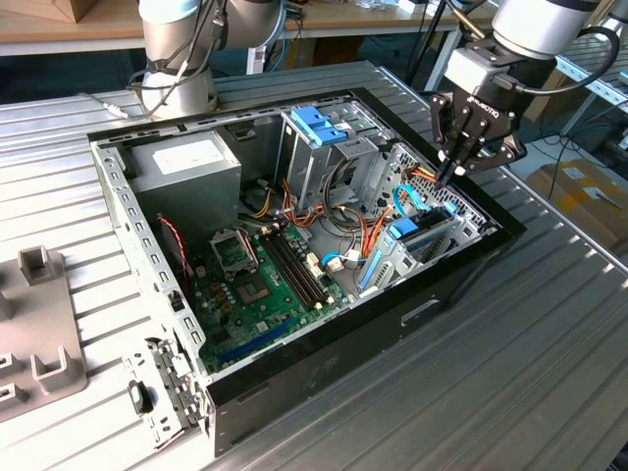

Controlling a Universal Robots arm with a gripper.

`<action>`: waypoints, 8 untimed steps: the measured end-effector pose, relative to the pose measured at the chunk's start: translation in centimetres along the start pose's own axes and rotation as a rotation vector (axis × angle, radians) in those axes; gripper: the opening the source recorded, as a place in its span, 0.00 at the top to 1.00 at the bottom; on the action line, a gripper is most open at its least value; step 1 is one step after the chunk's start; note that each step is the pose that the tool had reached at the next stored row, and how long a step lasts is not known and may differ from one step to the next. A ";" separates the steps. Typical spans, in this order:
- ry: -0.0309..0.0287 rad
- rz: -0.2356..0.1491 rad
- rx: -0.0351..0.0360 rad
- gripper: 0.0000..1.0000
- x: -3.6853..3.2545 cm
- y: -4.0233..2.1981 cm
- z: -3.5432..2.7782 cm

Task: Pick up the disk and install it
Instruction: 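Insert the second disk wire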

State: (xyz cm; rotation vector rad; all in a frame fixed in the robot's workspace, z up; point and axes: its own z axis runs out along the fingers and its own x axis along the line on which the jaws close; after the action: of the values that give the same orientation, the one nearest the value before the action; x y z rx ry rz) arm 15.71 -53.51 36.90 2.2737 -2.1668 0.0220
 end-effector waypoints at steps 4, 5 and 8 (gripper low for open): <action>0.0000 0.000 0.0000 0.84 0.02 0.05 0.00; 0.0000 0.000 0.0000 0.84 0.02 0.05 0.00; 0.0000 0.000 0.0000 0.84 0.02 0.23 0.01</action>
State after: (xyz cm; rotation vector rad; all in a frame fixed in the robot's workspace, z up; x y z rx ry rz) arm 15.48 -53.54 36.88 2.2734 -2.1671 0.0220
